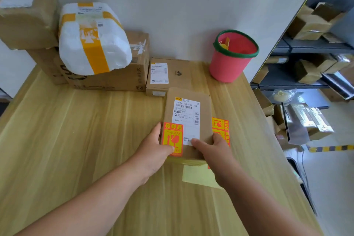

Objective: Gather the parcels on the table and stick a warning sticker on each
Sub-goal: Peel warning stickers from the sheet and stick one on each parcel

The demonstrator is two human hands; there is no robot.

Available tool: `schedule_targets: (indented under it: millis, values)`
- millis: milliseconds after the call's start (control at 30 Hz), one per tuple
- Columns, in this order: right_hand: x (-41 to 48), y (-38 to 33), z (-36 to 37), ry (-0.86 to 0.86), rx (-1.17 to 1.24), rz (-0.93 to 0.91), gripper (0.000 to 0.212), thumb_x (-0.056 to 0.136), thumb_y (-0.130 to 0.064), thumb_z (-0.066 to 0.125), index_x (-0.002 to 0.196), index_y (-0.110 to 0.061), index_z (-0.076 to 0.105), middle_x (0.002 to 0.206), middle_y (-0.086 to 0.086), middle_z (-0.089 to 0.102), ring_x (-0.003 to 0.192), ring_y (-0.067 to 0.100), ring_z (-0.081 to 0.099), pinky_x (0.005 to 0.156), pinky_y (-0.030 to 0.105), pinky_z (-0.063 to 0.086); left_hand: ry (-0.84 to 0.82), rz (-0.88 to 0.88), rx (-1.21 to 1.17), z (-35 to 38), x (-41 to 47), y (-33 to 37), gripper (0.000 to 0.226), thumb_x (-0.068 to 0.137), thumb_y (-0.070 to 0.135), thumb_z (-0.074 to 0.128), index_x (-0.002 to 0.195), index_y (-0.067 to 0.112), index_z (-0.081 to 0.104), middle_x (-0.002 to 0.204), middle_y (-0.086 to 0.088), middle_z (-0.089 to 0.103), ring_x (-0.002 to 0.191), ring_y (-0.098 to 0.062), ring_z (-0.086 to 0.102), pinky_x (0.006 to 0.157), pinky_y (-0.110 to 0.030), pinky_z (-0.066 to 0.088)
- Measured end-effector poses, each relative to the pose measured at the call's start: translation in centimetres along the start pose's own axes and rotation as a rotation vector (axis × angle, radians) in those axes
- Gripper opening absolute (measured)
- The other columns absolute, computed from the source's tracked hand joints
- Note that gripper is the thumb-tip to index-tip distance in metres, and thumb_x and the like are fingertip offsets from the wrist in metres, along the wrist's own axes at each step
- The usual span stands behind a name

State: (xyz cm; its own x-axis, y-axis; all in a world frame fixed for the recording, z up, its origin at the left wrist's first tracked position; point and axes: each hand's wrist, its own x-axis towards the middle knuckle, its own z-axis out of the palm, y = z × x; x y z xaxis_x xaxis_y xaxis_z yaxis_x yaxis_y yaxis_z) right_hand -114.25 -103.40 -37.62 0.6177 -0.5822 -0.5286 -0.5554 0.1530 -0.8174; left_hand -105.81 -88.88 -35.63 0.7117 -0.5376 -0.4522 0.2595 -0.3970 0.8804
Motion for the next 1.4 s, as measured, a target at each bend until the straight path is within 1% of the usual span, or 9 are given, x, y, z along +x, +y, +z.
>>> schedule_targets:
  millis: [133, 267, 367, 533, 733, 933, 1033, 1167, 1400]
  values:
    - [2.6, -1.4, -6.1, 0.092, 0.028, -0.02, 0.038, 0.08, -0.024, 0.075, 0.112, -0.015, 0.057, 0.097, 0.001, 0.071, 0.083, 0.019, 0.07, 0.077, 0.042, 0.058, -0.053, 0.035, 0.002, 5.4, 2.9, 3.6, 0.046, 0.091, 0.002, 0.055, 0.106, 0.042, 0.039, 0.089, 0.023, 0.056, 0.08, 0.005, 0.054, 0.064, -0.016, 0.041]
    - [6.3, -2.6, -12.4, 0.174, 0.062, -0.09, 0.043, 0.082, -0.025, 0.074, 0.117, -0.019, 0.049, 0.093, -0.004, 0.067, 0.076, 0.011, 0.066, 0.06, 0.025, 0.05, -0.076, 0.041, 0.027, 11.5, 7.3, 6.5, 0.041, 0.09, 0.009, 0.059, 0.108, 0.041, 0.042, 0.101, 0.01, 0.065, 0.089, -0.01, 0.061, 0.071, -0.025, 0.048]
    - [9.4, -2.7, -16.5, 0.17, 0.055, -0.098, 0.041, 0.084, -0.025, 0.073, 0.115, -0.022, 0.047, 0.093, -0.007, 0.062, 0.08, 0.01, 0.063, 0.063, 0.024, 0.048, -0.077, 0.038, 0.052, 15.6, 10.6, 7.2, 0.036, 0.088, 0.012, 0.059, 0.111, 0.038, 0.048, 0.108, 0.004, 0.068, 0.1, -0.021, 0.064, 0.084, -0.034, 0.05]
    - [14.5, -1.9, -20.8, 0.191, -0.012, -0.063, 0.039, 0.084, -0.026, 0.072, 0.118, -0.018, 0.055, 0.098, -0.004, 0.065, 0.09, 0.016, 0.065, 0.082, 0.036, 0.053, -0.094, 0.027, 0.058, 20.8, 15.1, 7.2, 0.046, 0.091, 0.015, 0.058, 0.132, 0.031, 0.044, 0.116, 0.008, 0.064, 0.106, -0.011, 0.059, 0.087, -0.024, 0.042]
    - [18.6, -1.0, -22.4, 0.171, -0.074, -0.094, 0.025, 0.088, -0.025, 0.068, 0.105, -0.025, 0.049, 0.087, -0.013, 0.058, 0.079, 0.003, 0.057, 0.065, 0.023, 0.045, -0.079, 0.018, 0.094, 23.3, 18.8, 6.4, 0.057, 0.093, 0.018, 0.056, 0.143, 0.031, 0.032, 0.124, 0.008, 0.06, 0.106, -0.01, 0.054, 0.086, -0.021, 0.037]
    - [19.0, -2.4, -21.7, 0.289, -0.337, -0.082, 0.062, 0.085, -0.036, 0.068, 0.138, -0.016, 0.043, 0.128, -0.001, 0.057, 0.111, 0.02, 0.057, 0.09, 0.038, 0.048, -0.073, -0.003, 0.182, 22.7, 20.0, 5.8, 0.08, 0.091, 0.035, 0.059, 0.153, 0.029, 0.008, 0.148, 0.007, 0.041, 0.133, -0.015, 0.041, 0.11, -0.031, 0.032]
    - [17.8, -4.4, -19.3, 0.414, -0.61, -0.303, 0.065, 0.089, -0.038, 0.062, 0.143, -0.014, 0.036, 0.143, 0.003, 0.042, 0.132, 0.021, 0.038, 0.104, 0.039, 0.035, 0.043, 0.019, 0.295, 20.5, 20.0, 6.4, 0.083, 0.09, 0.046, 0.055, 0.152, 0.025, 0.005, 0.157, 0.0, 0.023, 0.142, -0.019, 0.027, 0.113, -0.035, 0.027]
    - [16.8, -6.7, -12.8, 0.251, -0.67, -0.518, 0.062, 0.093, -0.037, 0.054, 0.147, -0.015, 0.033, 0.155, 0.002, 0.029, 0.144, 0.018, 0.02, 0.118, 0.034, 0.017, 0.323, 0.107, 0.446, 14.8, 20.7, 7.1, 0.076, 0.091, 0.043, 0.055, 0.151, 0.018, 0.017, 0.155, -0.005, 0.026, 0.142, -0.021, 0.026, 0.113, -0.036, 0.026]
    - [19.4, -7.6, -3.0, -0.026, -0.611, -0.498, 0.057, 0.096, -0.036, 0.051, 0.146, -0.015, 0.034, 0.152, 0.003, 0.034, 0.14, 0.019, 0.029, 0.112, 0.032, 0.027, 0.619, -0.022, 0.523, 4.7, 22.2, 3.9, 0.067, 0.092, 0.038, 0.053, 0.148, 0.014, 0.024, 0.15, -0.007, 0.032, 0.136, -0.026, 0.034, 0.106, -0.042, 0.034]
